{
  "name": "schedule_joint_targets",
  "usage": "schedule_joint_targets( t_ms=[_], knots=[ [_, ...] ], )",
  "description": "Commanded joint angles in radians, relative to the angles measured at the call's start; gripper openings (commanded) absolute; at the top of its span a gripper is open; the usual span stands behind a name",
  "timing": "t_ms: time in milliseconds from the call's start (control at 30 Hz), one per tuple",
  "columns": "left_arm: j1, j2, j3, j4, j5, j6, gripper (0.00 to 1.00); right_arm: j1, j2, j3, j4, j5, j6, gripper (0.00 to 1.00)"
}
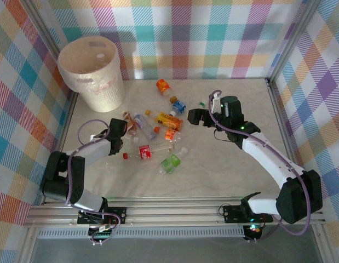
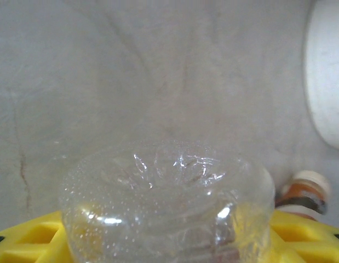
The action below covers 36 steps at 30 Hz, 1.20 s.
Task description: Put the plastic bottles in the bin
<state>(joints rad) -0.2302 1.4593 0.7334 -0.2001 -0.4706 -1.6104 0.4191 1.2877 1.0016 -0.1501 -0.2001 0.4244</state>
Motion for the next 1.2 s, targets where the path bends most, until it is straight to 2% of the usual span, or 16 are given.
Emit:
schedule_joint_targets(
  t_ms=[0, 200, 367, 600, 767, 867, 1100, 1167],
  knots=[
    [0.015, -0.091, -0.034, 0.037, -0.066, 0.089, 0.60, -0.005, 0.009, 0.010, 0.047, -0.059, -0.025, 1.00],
    [0.012, -0.285, -0.100, 0.053, -0.141, 0.180, 0.60, -0.005, 0.025, 0.003, 0.058, -0.048, -0.001, 1.00],
    [0.014, -0.470, -0.098, 0.076, -0.135, 0.420, 0.62, -0.005, 0.026, 0.006, 0.055, -0.021, 0.007, 1.00],
    [0.015, -0.595, -0.017, 0.105, -0.095, 0.624, 0.61, -0.005, 0.027, 0.006, 0.063, -0.019, 0.025, 1.00],
    [0.021, -0.574, 0.068, 0.262, 0.029, 0.745, 0.61, -0.005, 0.027, 0.006, 0.066, -0.021, 0.036, 1.00],
    [0.021, -0.497, 0.204, 0.240, 0.091, 0.849, 0.60, -0.004, 0.023, 0.005, 0.067, -0.024, 0.045, 1.00],
    [0.041, -0.319, 0.468, 0.229, 0.051, 1.068, 0.59, -0.005, -0.007, -0.018, 0.073, -0.022, 0.042, 1.00],
    [0.062, -0.262, 0.516, 0.262, 0.024, 1.070, 0.57, -0.005, -0.013, -0.023, 0.074, -0.019, 0.041, 1.00]
  ],
)
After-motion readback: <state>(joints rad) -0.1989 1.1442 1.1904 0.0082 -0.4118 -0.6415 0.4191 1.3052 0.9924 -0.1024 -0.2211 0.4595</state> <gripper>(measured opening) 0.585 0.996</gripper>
